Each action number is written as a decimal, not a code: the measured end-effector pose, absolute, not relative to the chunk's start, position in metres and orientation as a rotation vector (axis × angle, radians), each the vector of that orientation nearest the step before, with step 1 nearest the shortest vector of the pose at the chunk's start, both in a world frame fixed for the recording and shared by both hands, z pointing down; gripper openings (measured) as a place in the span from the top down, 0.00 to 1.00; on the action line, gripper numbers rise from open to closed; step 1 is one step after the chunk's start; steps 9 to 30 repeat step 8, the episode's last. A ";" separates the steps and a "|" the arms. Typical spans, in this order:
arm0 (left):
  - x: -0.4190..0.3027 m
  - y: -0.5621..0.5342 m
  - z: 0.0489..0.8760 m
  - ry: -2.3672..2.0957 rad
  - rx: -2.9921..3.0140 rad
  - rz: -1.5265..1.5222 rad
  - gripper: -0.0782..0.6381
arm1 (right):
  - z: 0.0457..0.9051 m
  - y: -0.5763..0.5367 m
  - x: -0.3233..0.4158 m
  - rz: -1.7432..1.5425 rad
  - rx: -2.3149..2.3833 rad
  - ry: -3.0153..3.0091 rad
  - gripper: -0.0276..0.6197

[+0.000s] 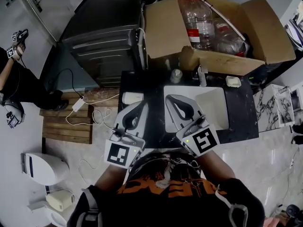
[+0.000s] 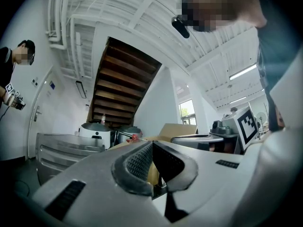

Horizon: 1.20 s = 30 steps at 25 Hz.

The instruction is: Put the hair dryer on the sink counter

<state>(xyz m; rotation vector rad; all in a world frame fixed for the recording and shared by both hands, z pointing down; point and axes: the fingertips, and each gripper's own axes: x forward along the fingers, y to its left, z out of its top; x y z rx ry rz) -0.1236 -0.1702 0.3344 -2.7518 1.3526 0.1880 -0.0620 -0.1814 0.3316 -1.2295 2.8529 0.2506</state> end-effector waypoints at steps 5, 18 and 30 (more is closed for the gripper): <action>-0.118 -0.171 0.336 1.344 -2.752 0.175 0.86 | 0.333 -0.183 -0.058 0.242 -1.233 2.859 0.94; -0.117 -0.173 0.336 1.350 -2.747 0.172 0.86 | 0.332 -0.186 -0.057 0.248 -1.231 2.861 0.94; -0.117 -0.173 0.336 1.350 -2.747 0.172 0.86 | 0.332 -0.186 -0.057 0.248 -1.231 2.861 0.94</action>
